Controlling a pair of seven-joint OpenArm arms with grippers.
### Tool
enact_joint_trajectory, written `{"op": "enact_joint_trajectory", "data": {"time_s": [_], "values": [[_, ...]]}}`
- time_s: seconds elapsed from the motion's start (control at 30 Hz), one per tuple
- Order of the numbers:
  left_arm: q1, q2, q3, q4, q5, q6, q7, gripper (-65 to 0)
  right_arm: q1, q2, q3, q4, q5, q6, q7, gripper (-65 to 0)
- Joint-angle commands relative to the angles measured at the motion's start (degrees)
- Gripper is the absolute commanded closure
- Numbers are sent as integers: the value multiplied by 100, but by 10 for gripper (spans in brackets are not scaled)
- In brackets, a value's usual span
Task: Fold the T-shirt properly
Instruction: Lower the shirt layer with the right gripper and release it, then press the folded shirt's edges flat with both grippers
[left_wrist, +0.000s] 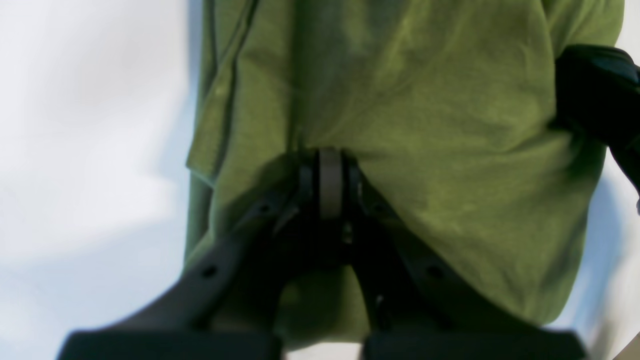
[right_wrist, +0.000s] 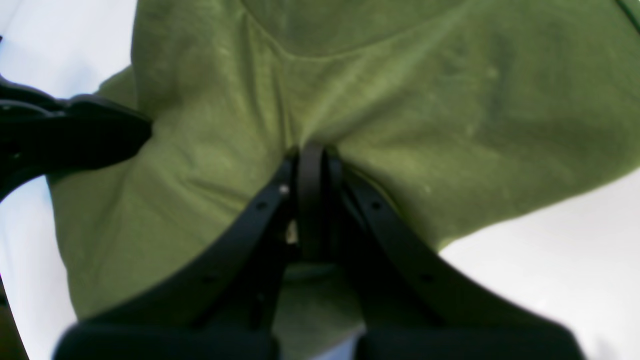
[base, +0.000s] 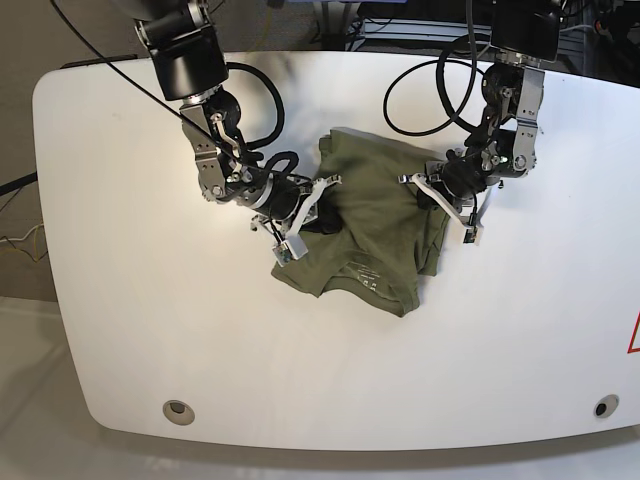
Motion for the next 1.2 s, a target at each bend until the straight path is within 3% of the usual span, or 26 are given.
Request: {"op": "enact_joint_trajectory", "data": {"time_s": [0.0,0.43,0.67,1.17], "values": [[124,-100,-3,-120,605,320,477,0,11,102,-4,-80,-555,-306,-762,0],[115,-100,-47,355,587,320,521,0,433,93,-21,272,-546,-306,-1201,0],[-43,-74,-47,496,578,320,917,0,538,84,-39,272,-546,-306,-1245,0],[-166,-57,-56,1331,596,347,1216,0,828,-48,-4,500,-537,-306,-1518,0]]}}
